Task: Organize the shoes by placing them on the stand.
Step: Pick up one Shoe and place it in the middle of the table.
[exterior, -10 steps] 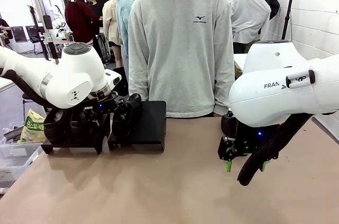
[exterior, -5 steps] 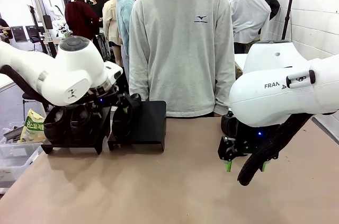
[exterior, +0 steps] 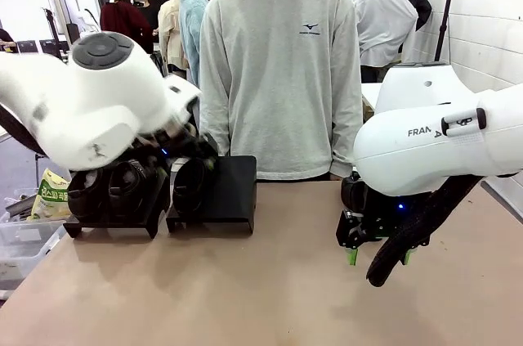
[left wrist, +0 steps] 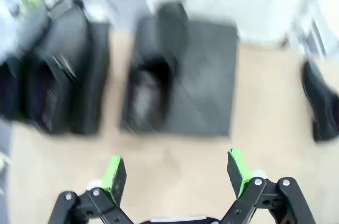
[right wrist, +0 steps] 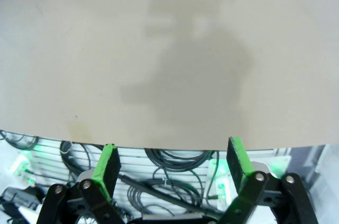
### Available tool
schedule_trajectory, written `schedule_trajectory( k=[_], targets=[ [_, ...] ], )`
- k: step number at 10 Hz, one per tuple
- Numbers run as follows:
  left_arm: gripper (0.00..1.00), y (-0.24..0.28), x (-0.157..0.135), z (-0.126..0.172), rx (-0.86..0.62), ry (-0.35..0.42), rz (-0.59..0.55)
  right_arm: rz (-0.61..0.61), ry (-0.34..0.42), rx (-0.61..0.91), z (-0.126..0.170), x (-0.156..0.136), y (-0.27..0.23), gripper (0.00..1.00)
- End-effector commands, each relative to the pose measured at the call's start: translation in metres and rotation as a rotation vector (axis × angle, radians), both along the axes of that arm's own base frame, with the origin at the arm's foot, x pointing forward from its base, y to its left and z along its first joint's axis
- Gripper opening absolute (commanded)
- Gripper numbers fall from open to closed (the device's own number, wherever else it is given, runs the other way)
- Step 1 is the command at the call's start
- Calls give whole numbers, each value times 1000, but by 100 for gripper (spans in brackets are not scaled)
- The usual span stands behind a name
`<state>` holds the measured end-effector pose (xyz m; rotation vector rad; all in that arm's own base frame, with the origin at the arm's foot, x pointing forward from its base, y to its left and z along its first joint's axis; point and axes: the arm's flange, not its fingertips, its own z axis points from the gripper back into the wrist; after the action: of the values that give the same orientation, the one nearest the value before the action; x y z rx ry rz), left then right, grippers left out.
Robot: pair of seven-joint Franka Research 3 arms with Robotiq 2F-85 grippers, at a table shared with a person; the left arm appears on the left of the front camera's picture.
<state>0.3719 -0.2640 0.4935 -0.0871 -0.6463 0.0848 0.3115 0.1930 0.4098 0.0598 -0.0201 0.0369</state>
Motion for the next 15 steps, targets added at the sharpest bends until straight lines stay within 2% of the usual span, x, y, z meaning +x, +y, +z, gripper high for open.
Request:
schedule_trajectory(
  k=[1, 2, 4, 6, 7, 8, 9, 10, 11, 12, 13, 15],
  targets=[
    [100, -26, -37, -10, -98, 339, -138, 5, 8, 9, 1, 0, 0, 100],
    [100, -41, -48, -27, -106, 407, -182, 5, 8, 9, 1, 0, 0, 100],
    [100, -46, -60, -54, -157, 492, -138, 5, 8, 9, 1, 0, 0, 100],
    [100, -38, -64, -50, -158, 421, -92, 5, 8, 9, 1, 0, 0, 100],
    [100, -62, -69, -64, -164, 495, -151, 0, 0, 0, 0, 0, 0, 100],
    [100, -62, -69, -64, -164, 495, -151, 40, -65, -95, 19, -9, 15, 100],
    [100, -62, -69, -64, -164, 495, -151, 26, -98, -138, 34, 12, 20, 100],
    [100, -62, -69, -64, -164, 495, -151, 53, -99, -141, 45, 45, 18, 100],
    [100, -62, -69, -64, -164, 495, -151, 40, -176, -160, 60, 75, 15, 100],
    [100, -62, -69, -64, -164, 495, -151, 24, -219, -174, 70, 102, 17, 100],
    [100, -62, -69, -64, -164, 495, -151, 25, -223, -180, 73, 129, 18, 100],
    [100, -62, -69, -64, -164, 495, -151, 78, -183, -118, 50, 188, 12, 100]
  ],
)
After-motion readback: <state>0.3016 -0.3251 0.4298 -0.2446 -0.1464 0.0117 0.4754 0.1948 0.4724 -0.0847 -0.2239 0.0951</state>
